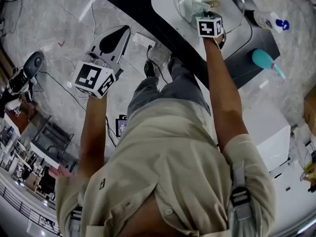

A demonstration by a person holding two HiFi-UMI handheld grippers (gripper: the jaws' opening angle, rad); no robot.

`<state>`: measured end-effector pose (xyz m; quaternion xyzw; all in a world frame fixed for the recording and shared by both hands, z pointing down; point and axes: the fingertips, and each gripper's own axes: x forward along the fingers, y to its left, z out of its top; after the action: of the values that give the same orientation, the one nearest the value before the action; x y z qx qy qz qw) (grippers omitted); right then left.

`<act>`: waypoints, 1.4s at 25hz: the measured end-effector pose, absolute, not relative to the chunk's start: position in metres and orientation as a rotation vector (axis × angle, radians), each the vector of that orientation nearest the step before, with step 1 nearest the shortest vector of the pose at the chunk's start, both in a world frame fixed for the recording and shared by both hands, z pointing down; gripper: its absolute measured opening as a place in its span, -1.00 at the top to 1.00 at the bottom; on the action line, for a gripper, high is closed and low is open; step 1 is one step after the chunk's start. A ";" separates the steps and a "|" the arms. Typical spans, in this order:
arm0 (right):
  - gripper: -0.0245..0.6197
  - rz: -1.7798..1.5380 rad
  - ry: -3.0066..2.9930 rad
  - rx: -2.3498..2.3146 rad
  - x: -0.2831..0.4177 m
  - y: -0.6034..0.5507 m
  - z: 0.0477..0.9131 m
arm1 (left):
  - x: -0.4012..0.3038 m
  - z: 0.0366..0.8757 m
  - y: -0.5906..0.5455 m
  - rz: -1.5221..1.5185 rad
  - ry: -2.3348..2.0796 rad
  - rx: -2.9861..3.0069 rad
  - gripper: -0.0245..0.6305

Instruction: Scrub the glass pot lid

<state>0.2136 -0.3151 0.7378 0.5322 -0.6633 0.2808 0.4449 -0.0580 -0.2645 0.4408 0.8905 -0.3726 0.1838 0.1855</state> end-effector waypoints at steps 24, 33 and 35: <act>0.70 0.564 -1.598 1.652 0.350 -0.354 0.648 | -0.024 0.427 -0.273 0.522 -0.978 2.582 0.88; 0.71 0.494 -1.668 1.647 0.328 -0.398 0.637 | -0.043 0.444 -0.267 0.508 -1.031 2.531 0.88; 0.71 0.471 -1.700 1.618 0.313 -0.412 0.636 | -0.047 0.445 -0.265 0.506 -1.045 2.517 0.88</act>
<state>0.3127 -0.4124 0.6365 0.6293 -0.6612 0.1832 0.3650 -0.0473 -0.2646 0.4451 0.8925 -0.3707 0.1793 0.1838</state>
